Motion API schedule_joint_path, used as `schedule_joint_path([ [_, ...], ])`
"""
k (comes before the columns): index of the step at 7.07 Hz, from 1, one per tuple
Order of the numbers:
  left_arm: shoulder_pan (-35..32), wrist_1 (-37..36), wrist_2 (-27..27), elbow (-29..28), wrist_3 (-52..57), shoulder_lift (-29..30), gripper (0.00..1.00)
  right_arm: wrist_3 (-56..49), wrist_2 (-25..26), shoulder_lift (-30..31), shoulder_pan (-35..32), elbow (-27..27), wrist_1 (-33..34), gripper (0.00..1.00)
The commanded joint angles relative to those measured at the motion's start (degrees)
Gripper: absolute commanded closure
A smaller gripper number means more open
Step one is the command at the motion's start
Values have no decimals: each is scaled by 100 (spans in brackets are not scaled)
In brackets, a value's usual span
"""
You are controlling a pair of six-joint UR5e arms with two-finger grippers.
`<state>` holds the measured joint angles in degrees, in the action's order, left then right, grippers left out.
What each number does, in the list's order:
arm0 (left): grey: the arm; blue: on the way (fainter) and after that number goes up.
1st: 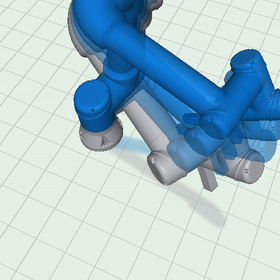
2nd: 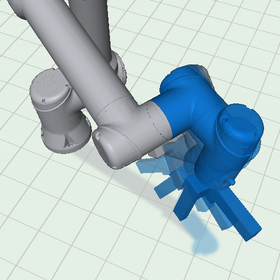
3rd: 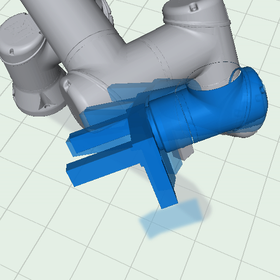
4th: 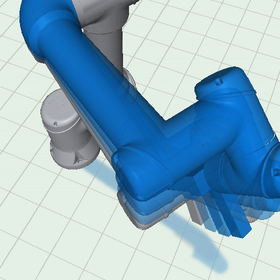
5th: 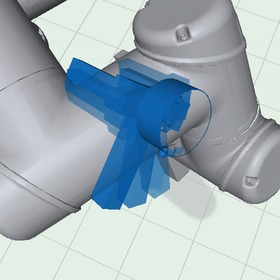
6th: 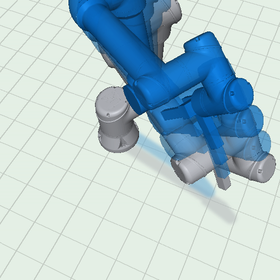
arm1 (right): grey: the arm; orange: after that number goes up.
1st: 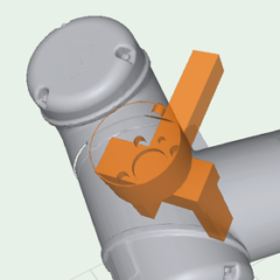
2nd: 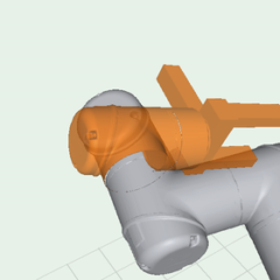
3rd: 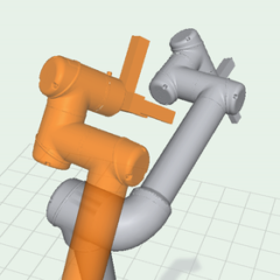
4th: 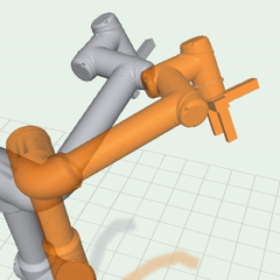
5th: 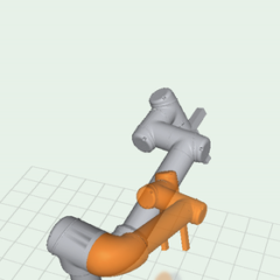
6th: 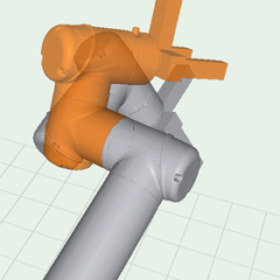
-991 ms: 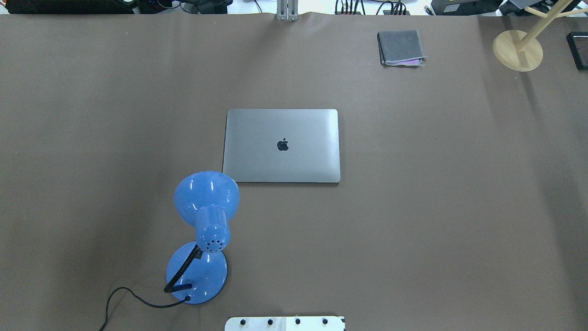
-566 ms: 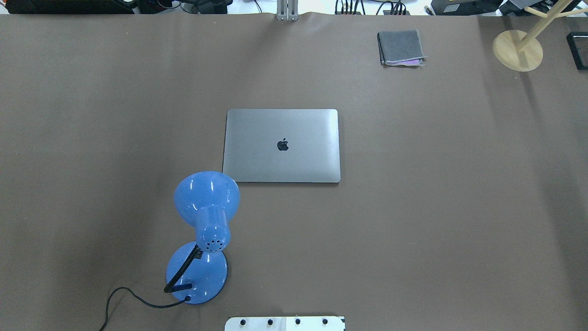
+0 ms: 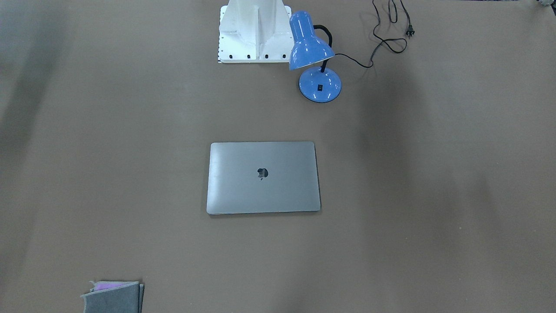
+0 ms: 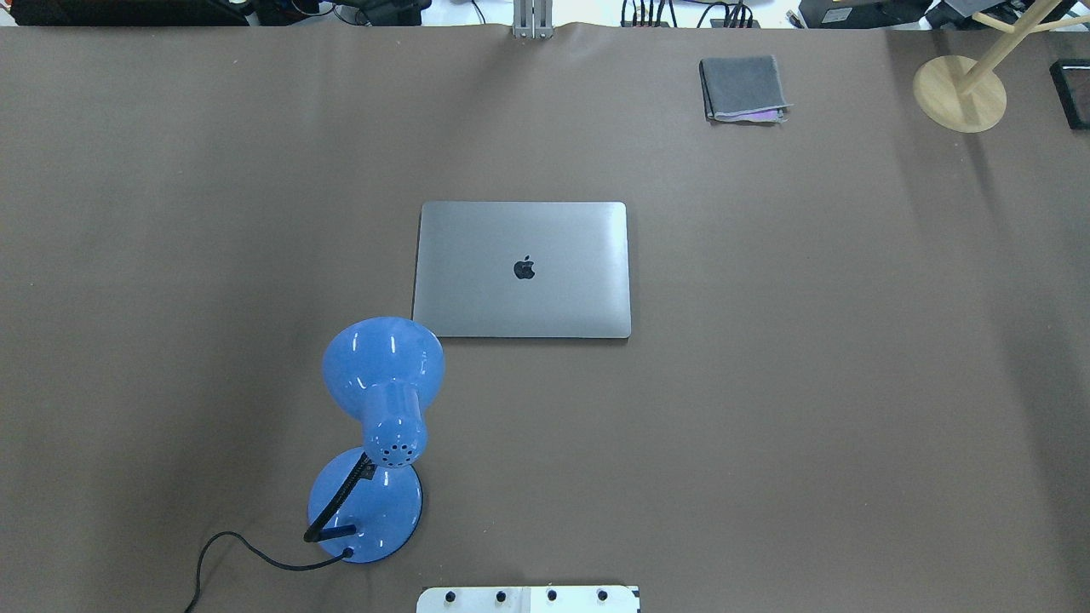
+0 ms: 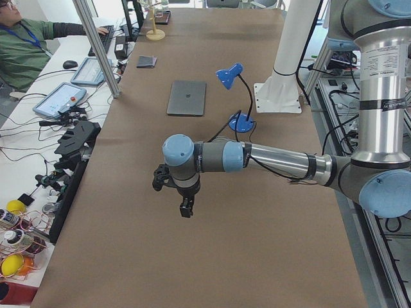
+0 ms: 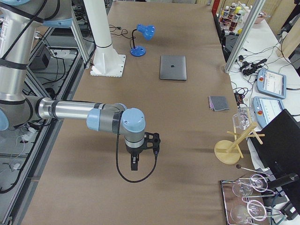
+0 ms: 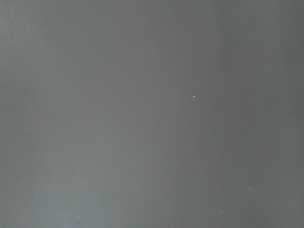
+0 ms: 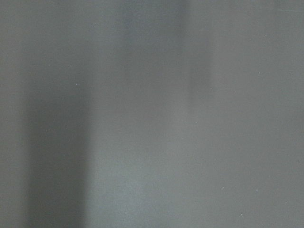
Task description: Close laptop
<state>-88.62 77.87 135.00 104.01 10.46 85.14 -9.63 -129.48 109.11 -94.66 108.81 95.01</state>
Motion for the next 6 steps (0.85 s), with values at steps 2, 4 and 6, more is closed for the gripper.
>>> schedule_joint_path([
  [2, 2, 0, 0, 5, 0, -6, 2, -4, -24, -4, 0, 9, -9, 0],
  [4, 2, 0, 0, 5, 0, -6, 2, -13, -235, -4, 0, 9, -9, 0],
  [6, 2, 0, -8, -4, 0, -6, 2, -4, -235, -12, 0, 9, -9, 0],
])
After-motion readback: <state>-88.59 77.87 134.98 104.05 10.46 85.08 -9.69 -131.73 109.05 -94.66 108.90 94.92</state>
